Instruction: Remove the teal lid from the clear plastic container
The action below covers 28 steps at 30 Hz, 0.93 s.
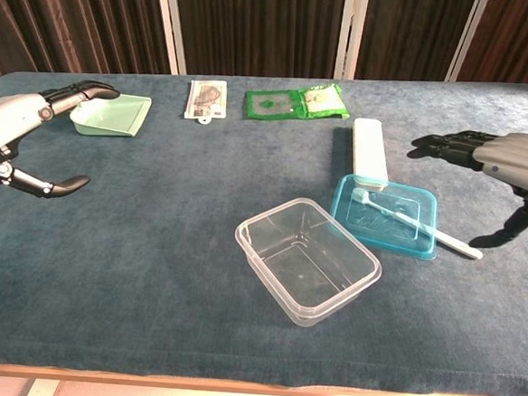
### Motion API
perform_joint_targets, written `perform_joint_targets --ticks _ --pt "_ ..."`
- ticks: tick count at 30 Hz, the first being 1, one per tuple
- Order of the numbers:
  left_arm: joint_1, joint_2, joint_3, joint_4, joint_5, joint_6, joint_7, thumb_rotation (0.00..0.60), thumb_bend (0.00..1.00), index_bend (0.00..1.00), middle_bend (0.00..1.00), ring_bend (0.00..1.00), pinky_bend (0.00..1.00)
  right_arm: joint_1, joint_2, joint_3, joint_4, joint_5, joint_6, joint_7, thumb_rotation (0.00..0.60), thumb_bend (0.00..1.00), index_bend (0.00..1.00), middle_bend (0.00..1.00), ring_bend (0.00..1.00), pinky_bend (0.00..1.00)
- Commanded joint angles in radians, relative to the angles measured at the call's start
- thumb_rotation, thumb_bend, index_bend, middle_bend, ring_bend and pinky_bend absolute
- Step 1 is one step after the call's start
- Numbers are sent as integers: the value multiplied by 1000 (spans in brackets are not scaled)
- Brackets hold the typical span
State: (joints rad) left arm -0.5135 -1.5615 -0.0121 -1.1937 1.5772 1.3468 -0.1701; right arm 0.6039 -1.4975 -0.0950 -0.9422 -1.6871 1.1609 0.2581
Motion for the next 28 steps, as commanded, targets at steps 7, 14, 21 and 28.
perform_joint_targets --ticks 7,14,21,28 --pt "162 275 132 -349 -46 36 242 600 342 0 0 0 0 -199 471 -55 -595 168 89 -257 600 96 0 0 0 0" --pt "343 320 160 -408 -71 239 348 600 343 0 0 0 0 -489 432 10 -685 329 500 -487 600 96 0 0 0 0" --pt "349 350 154 -383 -29 216 263 600 349 0 0 0 0 -523 441 21 -646 339 440 -366 600 97 0 0 0 0" --pt "359 342 135 -373 2 212 234 600 349 0 0 0 0 -533 448 44 -638 324 411 -345 600 96 0 0 0 0"
